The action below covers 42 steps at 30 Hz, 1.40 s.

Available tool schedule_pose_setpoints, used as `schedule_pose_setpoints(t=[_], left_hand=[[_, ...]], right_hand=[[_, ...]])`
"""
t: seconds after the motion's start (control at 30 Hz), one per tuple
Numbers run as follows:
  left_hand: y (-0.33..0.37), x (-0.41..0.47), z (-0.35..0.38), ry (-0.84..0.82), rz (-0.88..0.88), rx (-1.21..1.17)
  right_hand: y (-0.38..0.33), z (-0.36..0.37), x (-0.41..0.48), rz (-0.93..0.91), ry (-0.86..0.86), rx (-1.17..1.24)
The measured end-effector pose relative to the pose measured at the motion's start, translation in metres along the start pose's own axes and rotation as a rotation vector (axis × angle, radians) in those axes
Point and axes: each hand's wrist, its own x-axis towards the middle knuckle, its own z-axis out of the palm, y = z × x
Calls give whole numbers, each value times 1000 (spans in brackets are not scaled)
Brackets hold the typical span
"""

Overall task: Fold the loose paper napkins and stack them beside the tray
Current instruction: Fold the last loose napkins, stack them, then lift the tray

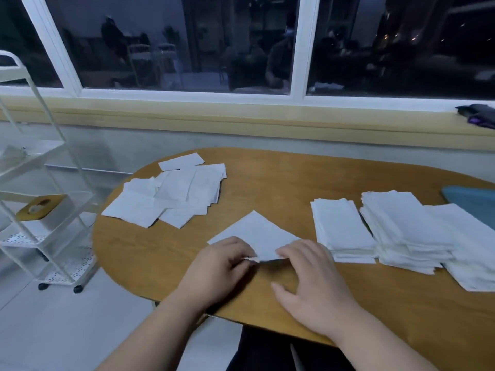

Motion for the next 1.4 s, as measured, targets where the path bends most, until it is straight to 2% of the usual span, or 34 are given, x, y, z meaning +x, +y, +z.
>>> schedule_pose_setpoints(t=[0.07, 0.17, 0.3, 0.4, 0.5, 0.6, 0.73, 0.87, 1.07, 1.17, 1.3, 1.4], left_hand=[[5, -2, -5, -61, -24, -145], [8, -3, -7, -116, -60, -229], [5, -5, -9, -100, -138, -325], [8, -6, -10, -92, -174, -363], [11, -5, -10, -10, -295, -376], [10, 1, -7, 53, -374, -233], [1, 6, 2, 80, -305, -4], [-4, 3, 2, 78, -162, 20], [-9, 0, 3, -126, 93, 72], [-7, 2, 3, -137, 122, 82], [3, 0, 3, -102, 131, 70], [9, -4, -3, -39, -33, -128]], right_hand=[[9, -7, -4, 46, -35, 39], [15, -9, -6, 73, 82, 115], [11, -10, -13, 113, 175, 285], [8, -11, -17, 133, 180, 382], [9, -7, -14, 117, 259, 291], [11, -5, -8, 142, 269, 189], [12, 2, -5, 27, 108, 16], [14, 3, 0, 54, -89, -7], [13, 0, -1, 32, -58, -33], [14, -2, -1, 55, -43, 21], [14, -9, -2, 185, -16, 256], [10, -16, -5, 233, -37, 404]])
